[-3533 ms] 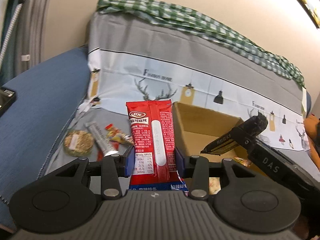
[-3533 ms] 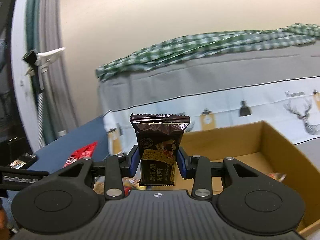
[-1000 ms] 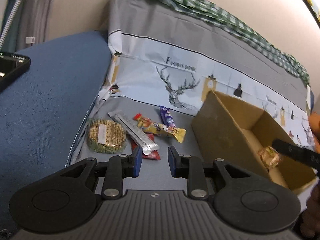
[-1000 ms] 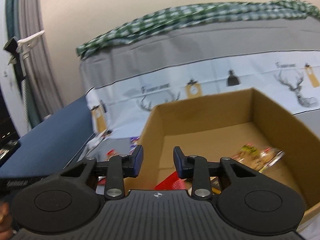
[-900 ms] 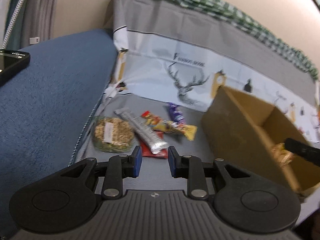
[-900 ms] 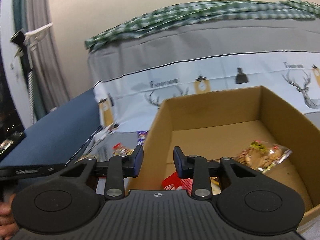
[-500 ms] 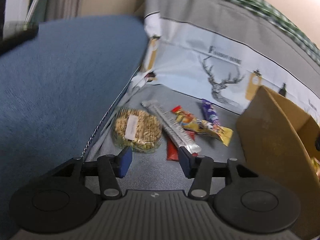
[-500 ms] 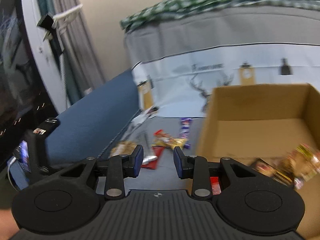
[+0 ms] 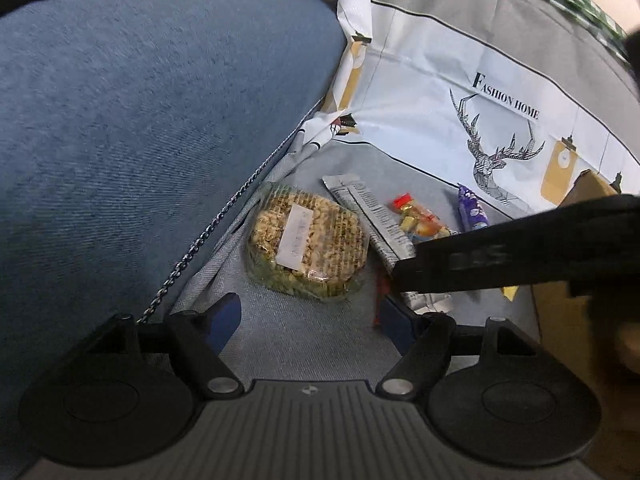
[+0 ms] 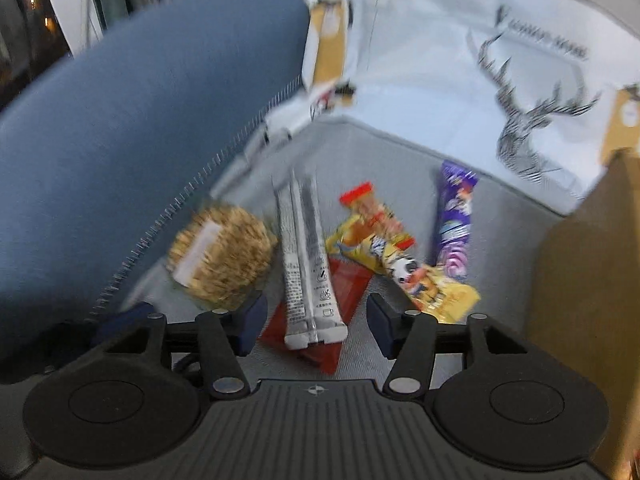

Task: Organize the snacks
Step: 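Move both open tools back to the snack pile, then grasp the silver stick packet with the right tool while the left moves over the pile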

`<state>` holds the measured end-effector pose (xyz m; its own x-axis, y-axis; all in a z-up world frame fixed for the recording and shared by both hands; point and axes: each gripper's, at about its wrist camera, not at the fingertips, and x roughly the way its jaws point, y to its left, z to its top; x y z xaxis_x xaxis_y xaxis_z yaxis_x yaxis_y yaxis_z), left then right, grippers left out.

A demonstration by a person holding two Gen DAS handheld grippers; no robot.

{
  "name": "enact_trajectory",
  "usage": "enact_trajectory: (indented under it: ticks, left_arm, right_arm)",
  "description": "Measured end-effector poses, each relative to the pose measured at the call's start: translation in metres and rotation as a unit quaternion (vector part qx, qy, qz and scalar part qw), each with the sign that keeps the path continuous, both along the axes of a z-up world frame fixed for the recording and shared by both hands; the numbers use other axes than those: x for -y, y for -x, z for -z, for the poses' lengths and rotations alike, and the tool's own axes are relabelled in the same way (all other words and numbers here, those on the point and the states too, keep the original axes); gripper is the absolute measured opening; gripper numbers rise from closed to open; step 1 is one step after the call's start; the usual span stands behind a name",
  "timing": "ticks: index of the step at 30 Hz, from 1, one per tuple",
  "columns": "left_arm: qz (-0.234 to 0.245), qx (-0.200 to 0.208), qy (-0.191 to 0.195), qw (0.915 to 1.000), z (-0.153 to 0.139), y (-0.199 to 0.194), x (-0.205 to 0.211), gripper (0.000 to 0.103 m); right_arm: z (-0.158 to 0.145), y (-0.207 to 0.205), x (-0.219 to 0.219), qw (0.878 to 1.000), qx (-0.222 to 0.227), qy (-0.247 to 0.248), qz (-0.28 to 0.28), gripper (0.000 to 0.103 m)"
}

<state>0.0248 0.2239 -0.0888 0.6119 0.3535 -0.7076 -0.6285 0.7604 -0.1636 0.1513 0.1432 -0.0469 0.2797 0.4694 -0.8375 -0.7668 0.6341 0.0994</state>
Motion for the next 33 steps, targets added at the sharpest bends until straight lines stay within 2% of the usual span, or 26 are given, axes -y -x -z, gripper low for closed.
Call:
enact_trajectory:
  ticks: [6, 8, 9, 11, 19, 21, 22, 28, 31, 33]
  left_arm:
    - [-0.003, -0.012, -0.014, 0.9998, 0.010, -0.014, -0.001, 0.081]
    - [-0.006, -0.003, -0.013, 0.9999, 0.010, -0.015, -0.003, 0.080]
    - [-0.008, 0.000, -0.014, 0.9999, 0.011, -0.015, -0.004, 0.076]
    - [-0.008, 0.002, -0.012, 0.9999, 0.012, -0.015, -0.008, 0.068]
    - [0.008, 0.017, 0.022, 0.9996, 0.005, -0.003, -0.014, 0.054]
    - [0.020, 0.018, 0.040, 0.9988, 0.002, 0.003, -0.014, 0.023]
    - [0.028, 0.016, 0.045, 0.9985, 0.001, 0.006, -0.013, 0.020]
    - [0.057, -0.002, 0.039, 0.9976, -0.008, 0.024, -0.002, 0.020]
    - [0.057, 0.001, 0.017, 0.9983, -0.014, 0.034, 0.003, 0.028]
    - [0.053, 0.007, 0.005, 0.9985, -0.017, 0.039, 0.006, 0.039]
  right_arm:
    - [0.022, -0.006, -0.030, 0.998, 0.002, 0.052, -0.043, 0.059]
    - [0.023, -0.007, -0.032, 0.997, 0.011, 0.060, -0.046, 0.047]
    - [0.022, -0.008, -0.031, 0.997, 0.011, 0.058, -0.045, 0.036]
    - [0.016, -0.011, -0.026, 0.998, 0.003, 0.047, -0.038, 0.033]
    - [-0.017, 0.004, 0.006, 1.000, -0.003, 0.029, -0.011, 0.030]
    - [-0.027, 0.014, 0.024, 1.000, -0.004, 0.021, 0.002, 0.030]
    - [-0.031, 0.021, 0.034, 1.000, -0.007, 0.018, 0.011, 0.030]
    - [-0.040, 0.073, 0.081, 0.999, -0.003, 0.015, 0.041, 0.030]
    - [-0.039, 0.110, 0.098, 0.999, 0.009, 0.009, 0.039, 0.030]
    - [-0.035, 0.132, 0.106, 0.999, 0.025, 0.012, 0.038, 0.030]
